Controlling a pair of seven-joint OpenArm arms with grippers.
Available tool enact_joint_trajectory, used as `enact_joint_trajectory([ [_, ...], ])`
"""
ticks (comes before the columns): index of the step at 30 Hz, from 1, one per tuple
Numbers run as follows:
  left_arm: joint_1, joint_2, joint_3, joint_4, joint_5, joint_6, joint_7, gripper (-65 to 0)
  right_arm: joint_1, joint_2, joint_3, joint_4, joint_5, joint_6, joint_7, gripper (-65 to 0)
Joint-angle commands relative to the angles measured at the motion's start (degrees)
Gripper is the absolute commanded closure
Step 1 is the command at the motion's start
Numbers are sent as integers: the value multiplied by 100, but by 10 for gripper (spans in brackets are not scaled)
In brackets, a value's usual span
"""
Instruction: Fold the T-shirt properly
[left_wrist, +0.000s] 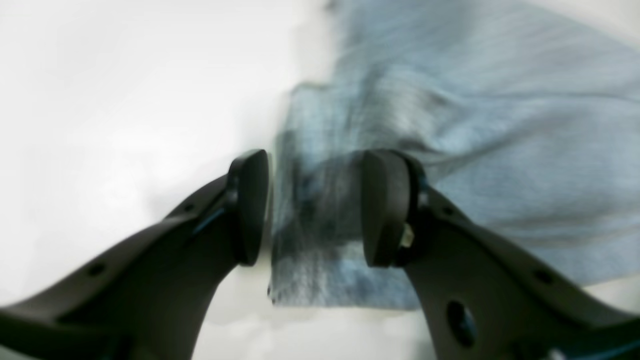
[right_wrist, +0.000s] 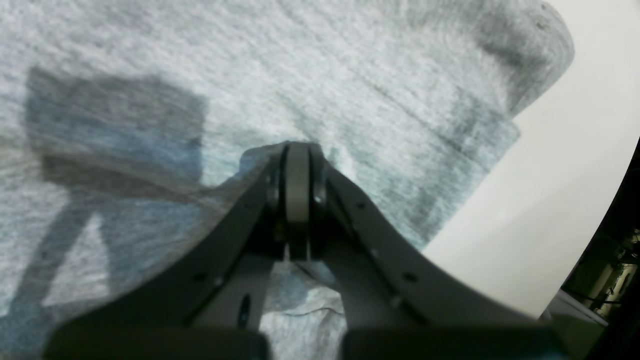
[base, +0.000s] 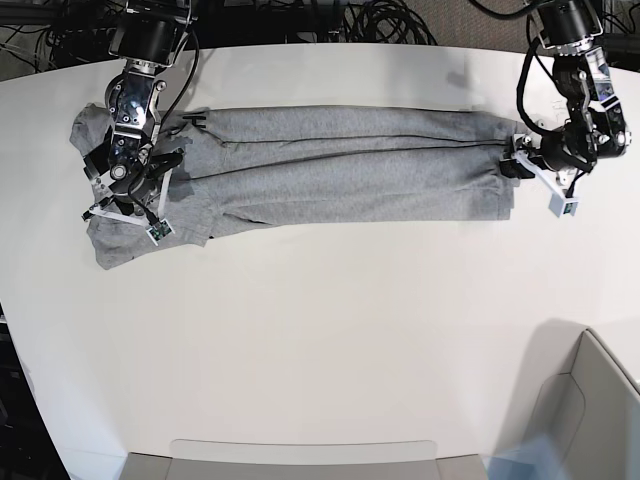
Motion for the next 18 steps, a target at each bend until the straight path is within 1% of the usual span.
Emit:
enact_joint_trajectory([
  [1, -130, -94, 64, 83, 7, -156, -60, -407, 21, 41, 21, 26, -99, 89, -181, 0],
  [3, -104, -94, 143, 83, 33, -631, -60, -406, 21, 41, 21, 26, -99, 89, -181, 0],
  [5, -95, -76, 117, 65, 42, -956, -60, -406, 21, 41, 21, 26, -99, 89, -181, 0],
  [8, -77, -58, 152, 56, 42, -1185, -69, -405, 13, 41, 21, 26, -99, 89, -181, 0],
  [10, -69, -50, 161, -5, 25, -1409, -69, -401, 13, 41, 21, 26, -99, 89, -181, 0],
  [11, -69, -50, 161, -76, 25, -1409, -69, -386, 13, 41, 21, 26, -99, 89, -181, 0],
  [12, -69, -50, 161, -164, 33, -1409, -69, -358, 13, 41, 21, 26, -99, 89, -181, 0],
  [14, -86, -58, 161, -410, 42, -1409, -69, -260, 13, 41, 21, 26, -99, 89, -181, 0],
  [17, -121, -76, 135, -1007, 51, -1409, -69, -56, 13, 41, 21, 26, -99, 89, -181, 0],
  [18, -148, -85, 117, -1218, 51, -1409, -69, 0, 13, 41, 21, 26, -99, 89, -181, 0],
])
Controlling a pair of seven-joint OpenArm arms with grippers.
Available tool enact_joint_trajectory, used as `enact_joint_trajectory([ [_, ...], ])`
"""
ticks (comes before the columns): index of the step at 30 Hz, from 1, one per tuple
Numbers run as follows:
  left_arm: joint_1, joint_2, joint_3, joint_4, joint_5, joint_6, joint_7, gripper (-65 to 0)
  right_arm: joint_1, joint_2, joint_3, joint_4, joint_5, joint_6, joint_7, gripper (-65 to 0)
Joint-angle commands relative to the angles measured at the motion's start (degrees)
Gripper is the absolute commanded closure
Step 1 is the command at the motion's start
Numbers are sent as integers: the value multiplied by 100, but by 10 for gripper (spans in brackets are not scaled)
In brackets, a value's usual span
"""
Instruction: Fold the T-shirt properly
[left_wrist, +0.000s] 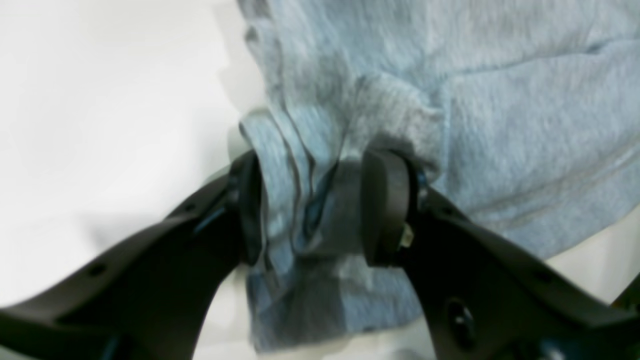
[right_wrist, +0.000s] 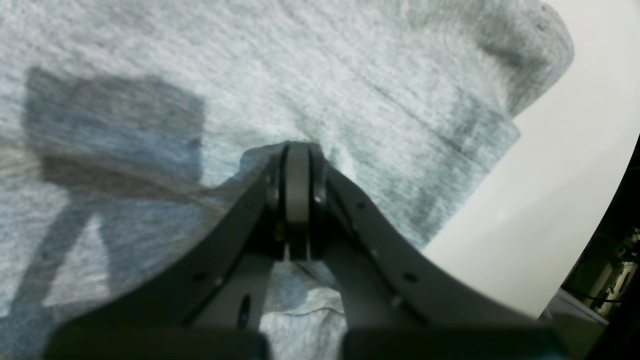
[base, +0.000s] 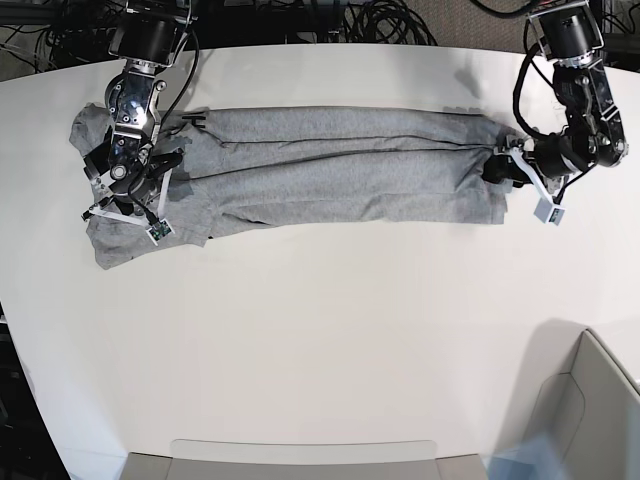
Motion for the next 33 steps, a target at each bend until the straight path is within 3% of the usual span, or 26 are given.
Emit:
enact_joint_trajectory([
  [1, -28, -19, 10, -227, 453, 136, 342, 0, 13, 30, 21, 26, -93, 89, -183, 0],
  [6, -213, -186, -16, -509, 427, 136, 351, 0, 65, -5, 56, 307, -23, 89, -183, 0],
  [9, -221, -186, -491, -509, 444, 136, 359, 0, 39, -84, 56, 940, 355, 89, -192, 0],
  [15, -239, -248, -623, -491, 418, 136, 773, 0, 57, -93, 30, 1248, 487, 89, -209, 0],
  [25, -239, -239, 388, -491, 409, 136, 799, 0, 21, -163, 39, 1230, 479, 89, -209, 0],
  [33, -195, -230, 467, -87, 5, 136, 1107, 0, 21, -154, 39, 1213, 479, 89, -209, 0],
])
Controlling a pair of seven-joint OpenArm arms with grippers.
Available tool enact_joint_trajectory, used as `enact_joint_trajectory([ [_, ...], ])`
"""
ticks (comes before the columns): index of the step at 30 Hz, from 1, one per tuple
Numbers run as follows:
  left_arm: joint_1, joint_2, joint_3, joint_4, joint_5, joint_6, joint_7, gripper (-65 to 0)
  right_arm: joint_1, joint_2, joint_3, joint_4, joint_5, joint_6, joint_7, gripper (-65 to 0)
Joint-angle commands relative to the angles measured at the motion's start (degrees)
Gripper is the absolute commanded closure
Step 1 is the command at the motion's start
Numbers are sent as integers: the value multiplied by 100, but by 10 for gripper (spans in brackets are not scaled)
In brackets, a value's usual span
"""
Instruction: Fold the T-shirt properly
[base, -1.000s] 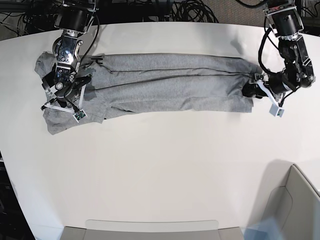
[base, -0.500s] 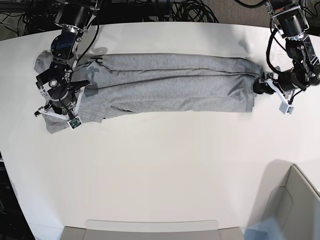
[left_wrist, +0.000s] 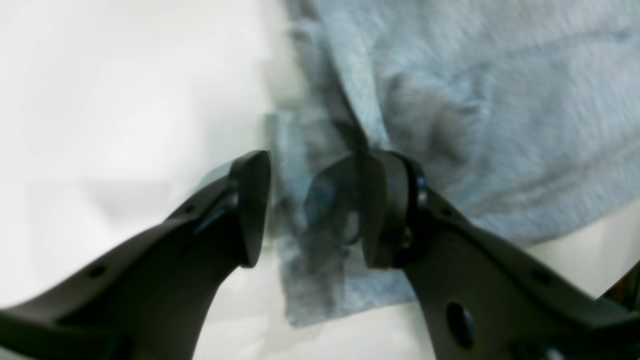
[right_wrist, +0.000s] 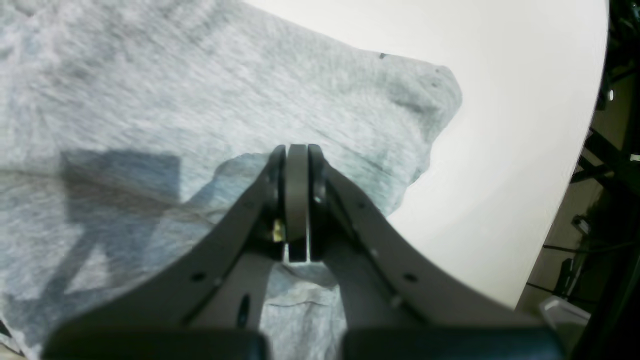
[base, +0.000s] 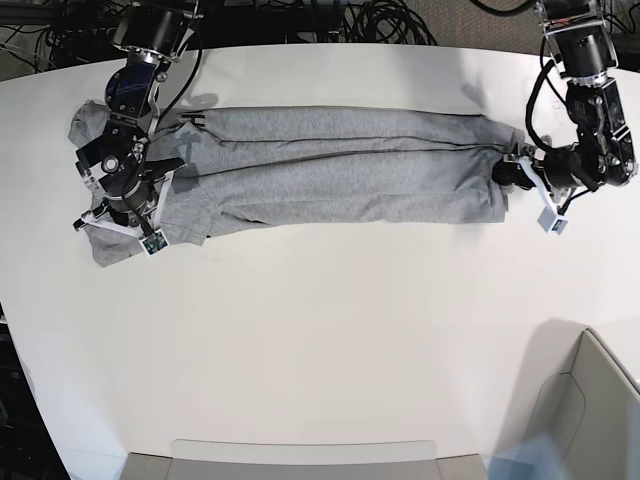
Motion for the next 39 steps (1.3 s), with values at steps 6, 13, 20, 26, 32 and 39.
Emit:
enact_joint_trajectory([
  [6, 19, 116, 67, 109, 791, 23, 471, 0, 104, 21, -12, 83, -26, 89, 53, 0],
  [13, 45, 125, 6, 109, 966, 23, 471, -43, 104, 21, -12, 39, -26, 89, 53, 0],
  [20, 45, 265, -3, 109, 1002, 23, 471, 0, 104, 21, 6, 12, -26, 89, 53, 0],
  [26, 37, 265, -504, 126, 1002, 23, 471, 0, 148, 21, 15, 65, -26, 89, 53, 0],
  [32, 10, 98, -1146, 118, 1002, 23, 471, 0, 236, 21, 32, 276, 0, 89, 53, 0],
  [39, -245, -297, -1427, -6, 1010, 23, 471, 0, 412, -146, 314, 452, 9, 89, 53, 0],
])
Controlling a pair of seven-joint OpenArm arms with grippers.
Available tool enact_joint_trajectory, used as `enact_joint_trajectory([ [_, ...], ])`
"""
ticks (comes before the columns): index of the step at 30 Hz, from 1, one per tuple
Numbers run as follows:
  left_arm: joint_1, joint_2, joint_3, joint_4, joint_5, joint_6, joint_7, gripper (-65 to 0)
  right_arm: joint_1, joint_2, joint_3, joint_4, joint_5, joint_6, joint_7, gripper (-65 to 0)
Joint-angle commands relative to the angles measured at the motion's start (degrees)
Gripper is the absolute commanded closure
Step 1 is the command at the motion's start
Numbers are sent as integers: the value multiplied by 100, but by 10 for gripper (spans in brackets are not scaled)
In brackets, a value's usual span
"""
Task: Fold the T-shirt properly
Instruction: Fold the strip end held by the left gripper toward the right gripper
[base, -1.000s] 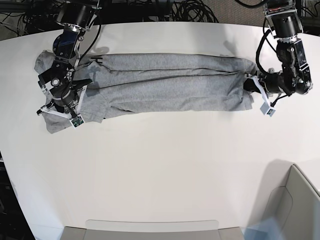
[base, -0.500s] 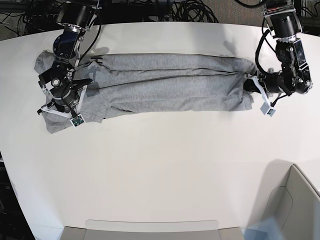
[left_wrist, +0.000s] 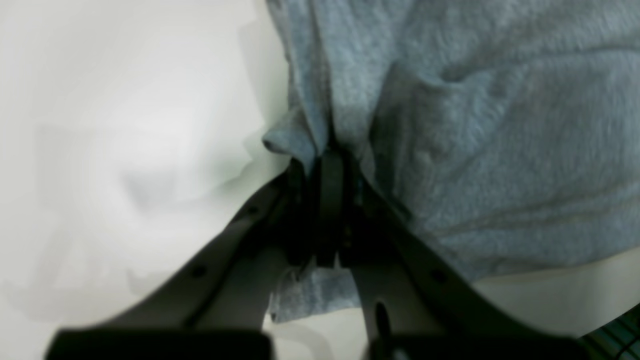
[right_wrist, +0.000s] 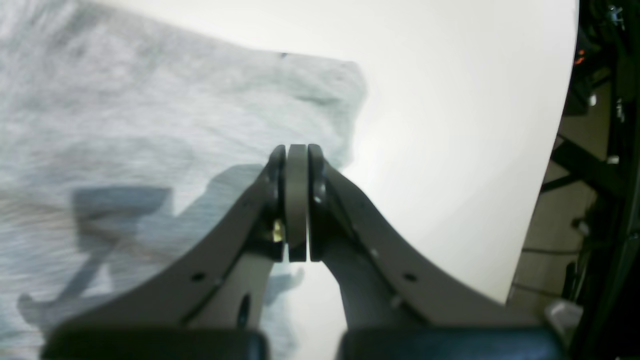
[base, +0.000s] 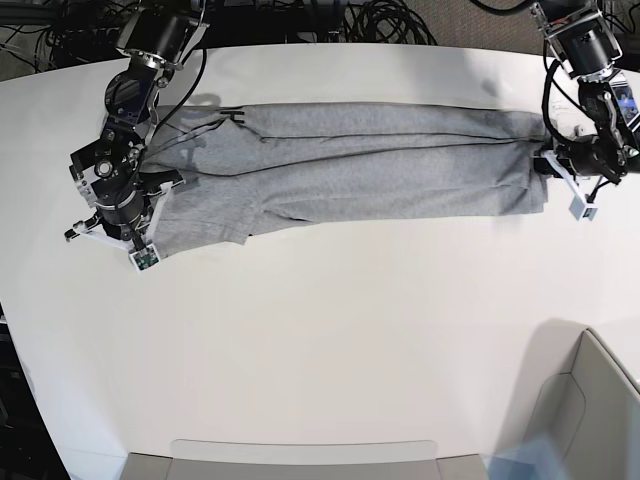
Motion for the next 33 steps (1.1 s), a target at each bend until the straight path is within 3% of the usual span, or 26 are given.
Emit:
enact_joint_trajectory([
  [1, -55, -166, -134, -30, 114, 16, 50, 0, 176, 44, 128, 113, -31, 89, 60, 0],
  [7, -345, -667, -319, -83, 114, 16, 50, 0, 194, 17, 278, 113, -31, 89, 60, 0],
  [15, -301, -676, -327, 1236, 70, 16, 50, 0, 168, 9, 287, 113, -31, 89, 60, 0],
  [19, 191, -184, -319, 2124, 97, 16, 50, 0, 159, 9, 287, 96, -31, 89, 60, 0],
  [26, 860, 994, -257, 4365, 105, 16, 50, 0, 159, -18, 269, 87, -31, 89, 60, 0],
  [29, 842, 1126, -125, 4480, 105, 16, 50, 0, 159, -71, 260, 87, -31, 89, 68, 0],
  [33, 833, 1152, 1000, 4480, 70, 16, 50, 0, 150, -71, 269, -36, -31, 89, 68, 0],
])
